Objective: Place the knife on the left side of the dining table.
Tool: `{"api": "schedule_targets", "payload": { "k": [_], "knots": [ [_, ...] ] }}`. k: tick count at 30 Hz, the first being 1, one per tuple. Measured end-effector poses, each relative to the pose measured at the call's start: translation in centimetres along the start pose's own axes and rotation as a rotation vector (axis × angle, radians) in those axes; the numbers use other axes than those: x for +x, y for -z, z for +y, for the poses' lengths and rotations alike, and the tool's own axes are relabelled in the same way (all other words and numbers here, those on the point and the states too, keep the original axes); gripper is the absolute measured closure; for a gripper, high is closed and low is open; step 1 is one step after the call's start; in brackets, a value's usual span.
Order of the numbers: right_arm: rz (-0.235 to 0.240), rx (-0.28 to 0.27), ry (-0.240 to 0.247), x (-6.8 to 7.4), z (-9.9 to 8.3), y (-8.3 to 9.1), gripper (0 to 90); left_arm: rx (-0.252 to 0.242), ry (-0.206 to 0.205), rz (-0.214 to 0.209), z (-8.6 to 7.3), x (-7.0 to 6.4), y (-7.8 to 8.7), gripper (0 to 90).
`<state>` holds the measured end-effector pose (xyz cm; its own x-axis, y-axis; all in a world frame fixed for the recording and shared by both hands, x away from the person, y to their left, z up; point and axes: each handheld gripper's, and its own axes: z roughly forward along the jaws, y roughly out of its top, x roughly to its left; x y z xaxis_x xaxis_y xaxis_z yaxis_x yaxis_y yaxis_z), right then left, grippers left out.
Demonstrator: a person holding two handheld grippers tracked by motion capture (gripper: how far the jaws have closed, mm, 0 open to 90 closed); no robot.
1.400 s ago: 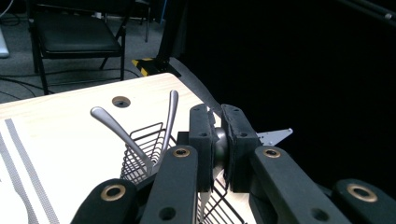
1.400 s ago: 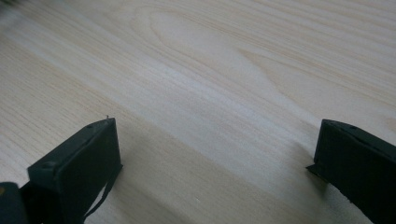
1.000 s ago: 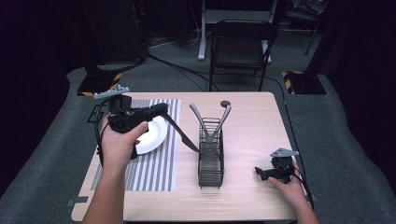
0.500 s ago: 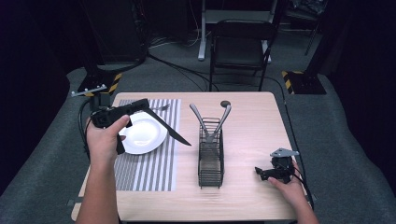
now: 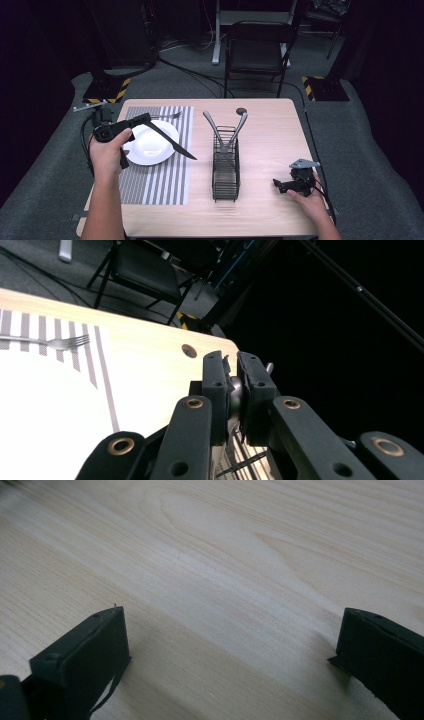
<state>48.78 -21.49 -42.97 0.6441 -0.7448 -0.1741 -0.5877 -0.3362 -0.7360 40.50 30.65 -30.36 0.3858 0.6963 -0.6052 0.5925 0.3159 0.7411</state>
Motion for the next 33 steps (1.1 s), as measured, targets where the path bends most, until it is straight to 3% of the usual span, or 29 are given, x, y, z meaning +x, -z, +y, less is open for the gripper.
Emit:
{"api": "schedule_targets", "payload": {
  "k": [9,23,33],
  "knots": [
    [-0.004,-0.001,0.001,0.0,0.0,0.0,0.0,0.01,0.02,0.03,-1.5,2.1,-0.2,83.4],
    [-0.001,-0.001,0.0,0.0,0.0,0.0,0.0,0.014,0.026,0.112,-2.9,4.4,0.3,83.1],
    [-0.009,-0.008,0.009,0.0,0.0,0.0,0.0,0.027,0.053,0.12,-4.0,5.7,0.2,83.2]
  ]
}}
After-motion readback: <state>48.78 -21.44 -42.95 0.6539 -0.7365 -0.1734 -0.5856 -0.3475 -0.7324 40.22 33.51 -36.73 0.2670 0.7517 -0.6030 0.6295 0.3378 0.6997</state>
